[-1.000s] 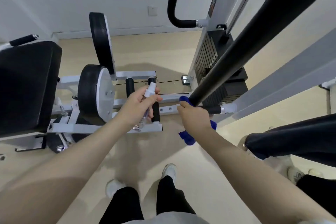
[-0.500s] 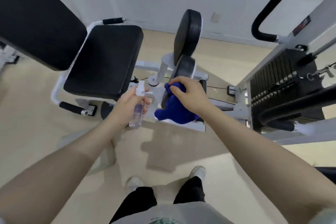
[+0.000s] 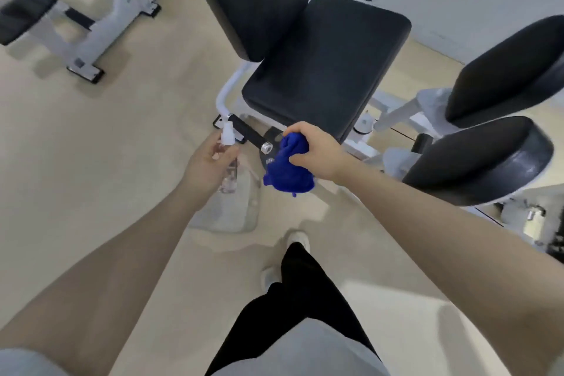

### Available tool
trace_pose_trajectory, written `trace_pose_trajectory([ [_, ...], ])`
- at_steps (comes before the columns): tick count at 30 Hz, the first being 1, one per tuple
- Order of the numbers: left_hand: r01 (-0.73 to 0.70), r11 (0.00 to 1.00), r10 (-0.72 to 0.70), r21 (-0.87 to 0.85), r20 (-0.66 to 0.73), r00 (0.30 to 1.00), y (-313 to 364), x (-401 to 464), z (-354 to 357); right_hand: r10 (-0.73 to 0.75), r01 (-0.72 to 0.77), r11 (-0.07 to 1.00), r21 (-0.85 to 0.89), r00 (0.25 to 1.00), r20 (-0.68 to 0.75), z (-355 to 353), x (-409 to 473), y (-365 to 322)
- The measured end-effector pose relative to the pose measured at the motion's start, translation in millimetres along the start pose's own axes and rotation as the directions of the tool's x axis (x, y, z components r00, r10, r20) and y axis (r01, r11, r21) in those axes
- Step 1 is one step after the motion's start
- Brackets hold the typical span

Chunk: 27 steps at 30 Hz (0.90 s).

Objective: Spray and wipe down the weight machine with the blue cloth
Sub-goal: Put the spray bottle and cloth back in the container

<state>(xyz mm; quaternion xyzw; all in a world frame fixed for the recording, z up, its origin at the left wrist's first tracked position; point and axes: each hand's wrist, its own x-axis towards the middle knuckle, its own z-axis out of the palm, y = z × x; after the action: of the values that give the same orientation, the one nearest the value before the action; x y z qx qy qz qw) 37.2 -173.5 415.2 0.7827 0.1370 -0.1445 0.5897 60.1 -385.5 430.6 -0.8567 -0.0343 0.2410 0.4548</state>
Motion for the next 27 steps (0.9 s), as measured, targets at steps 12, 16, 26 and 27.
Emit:
trace_pose_trajectory([
  [12, 0.309, 0.950, -0.312, -0.045, -0.150, 0.938, -176.5, 115.9, -72.3, 0.099, -0.080, 0.987, -0.142, 0.987, 0.131, 180.6, 164.6, 34.0],
  [16, 0.344, 0.929, -0.333, 0.134, -0.094, 0.938, -270.6, 154.8, -75.6, 0.188, -0.181, 0.965, -0.188, 0.982, 0.016, 247.2, 214.5, 80.9],
  [26, 0.392, 0.893, -0.357, 0.221, -0.183, 0.916, -436.2, 216.5, -50.9, 0.291, -0.288, 0.957, 0.042, 0.946, -0.141, 324.8, 263.1, 175.0],
  [27, 0.379, 0.880, -0.333, 0.285, -0.199, 0.922, -445.2, 219.5, -49.7, 0.308, -0.298, 0.950, 0.093, 0.942, -0.134, 326.6, 263.8, 176.2],
])
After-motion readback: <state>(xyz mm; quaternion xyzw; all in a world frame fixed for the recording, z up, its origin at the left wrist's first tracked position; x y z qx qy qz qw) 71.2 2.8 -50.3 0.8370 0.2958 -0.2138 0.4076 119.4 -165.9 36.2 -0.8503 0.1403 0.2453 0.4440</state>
